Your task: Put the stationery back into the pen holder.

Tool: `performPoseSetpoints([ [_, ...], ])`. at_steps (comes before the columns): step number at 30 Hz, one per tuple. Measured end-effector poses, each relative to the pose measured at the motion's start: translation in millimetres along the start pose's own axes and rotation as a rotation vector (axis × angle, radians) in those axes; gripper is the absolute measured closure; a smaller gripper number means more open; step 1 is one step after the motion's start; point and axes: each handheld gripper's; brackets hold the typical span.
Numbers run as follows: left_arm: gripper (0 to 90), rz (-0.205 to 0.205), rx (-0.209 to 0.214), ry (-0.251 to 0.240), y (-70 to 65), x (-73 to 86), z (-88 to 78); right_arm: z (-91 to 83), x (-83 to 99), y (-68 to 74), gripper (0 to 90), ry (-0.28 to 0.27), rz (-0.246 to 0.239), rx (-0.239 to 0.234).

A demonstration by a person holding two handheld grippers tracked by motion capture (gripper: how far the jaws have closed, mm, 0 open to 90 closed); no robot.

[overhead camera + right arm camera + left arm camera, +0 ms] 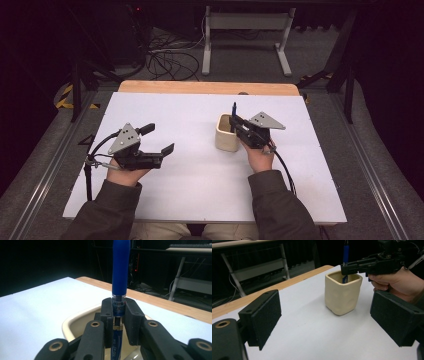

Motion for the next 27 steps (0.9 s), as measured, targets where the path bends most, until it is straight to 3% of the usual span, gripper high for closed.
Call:
performPoseSetpoints([
  [8,10.7,-0.007,0.001,0.001,1.0,0.3,0.9,3.3,3.7,-1.4,78.9,0.039,0.019,-0.012],
  [27,10.8,-0.018,-0.006,-0.003,6.8,0.5,-2.6,2.7,2.6,-4.0,75.8,0.029,0.039,-0.023],
])
Point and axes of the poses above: each handheld gripper's, and its own axes: z roughly forward along the jaws, x roughly out of its underside, y roughly to its left, and after that the axes turned 2 degrees about -x, right-handed
